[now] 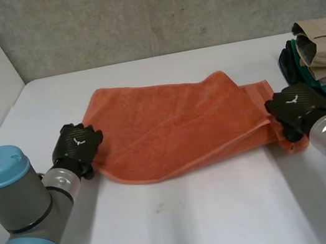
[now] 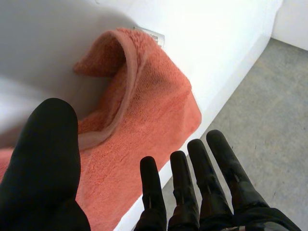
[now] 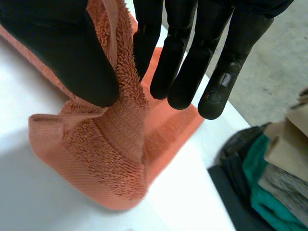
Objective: Fold the laundry.
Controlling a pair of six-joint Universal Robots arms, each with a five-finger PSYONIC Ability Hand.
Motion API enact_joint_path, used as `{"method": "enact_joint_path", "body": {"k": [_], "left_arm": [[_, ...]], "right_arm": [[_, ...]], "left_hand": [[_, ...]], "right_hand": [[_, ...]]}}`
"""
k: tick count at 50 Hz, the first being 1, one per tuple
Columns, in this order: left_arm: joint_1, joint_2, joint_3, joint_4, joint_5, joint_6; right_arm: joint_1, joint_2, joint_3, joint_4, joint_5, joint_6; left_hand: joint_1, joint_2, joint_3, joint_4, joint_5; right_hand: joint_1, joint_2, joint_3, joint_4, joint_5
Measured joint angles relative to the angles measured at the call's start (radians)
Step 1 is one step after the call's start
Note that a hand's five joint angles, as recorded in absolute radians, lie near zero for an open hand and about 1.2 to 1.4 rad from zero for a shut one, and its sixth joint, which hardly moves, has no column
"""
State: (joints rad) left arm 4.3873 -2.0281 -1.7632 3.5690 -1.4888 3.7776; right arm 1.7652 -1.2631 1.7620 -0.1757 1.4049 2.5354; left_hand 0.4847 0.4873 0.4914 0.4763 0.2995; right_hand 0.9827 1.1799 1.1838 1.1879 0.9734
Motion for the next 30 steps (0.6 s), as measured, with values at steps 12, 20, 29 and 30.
{"method": "enact_joint_path", "body": {"k": [12,20,29,30], "left_arm": [[0.039,-0.001,-0.002,-0.030,0.001,-0.062],[0.079,-0.064,0.036,-0.026,0.009,-0.090],[0.086,-0.122,0.087,-0.032,0.011,-0.115],[0.087,-0.124,0.090,-0.032,0.010,-0.115]], "right_arm": [[-0.123,-0.011,-0.003,0.037,-0.041,-0.025],[-0.130,-0.006,0.004,0.044,-0.054,-0.024],[-0.131,-0.005,0.006,0.044,-0.056,-0.016],[-0.132,-0.004,0.004,0.043,-0.056,-0.016]], "left_hand": [[0.000,-0.006,-0.008,-0.008,-0.008],[0.050,0.044,0.039,0.058,0.063],[0.184,0.171,0.166,0.186,0.185],[0.438,0.412,0.390,0.407,0.400]], "right_hand": [[0.000,0.000,0.000,0.000,0.000],[0.000,0.000,0.000,0.000,0.000],[0.000,0.000,0.000,0.000,0.000],[0.000,0.000,0.000,0.000,0.000]]}}
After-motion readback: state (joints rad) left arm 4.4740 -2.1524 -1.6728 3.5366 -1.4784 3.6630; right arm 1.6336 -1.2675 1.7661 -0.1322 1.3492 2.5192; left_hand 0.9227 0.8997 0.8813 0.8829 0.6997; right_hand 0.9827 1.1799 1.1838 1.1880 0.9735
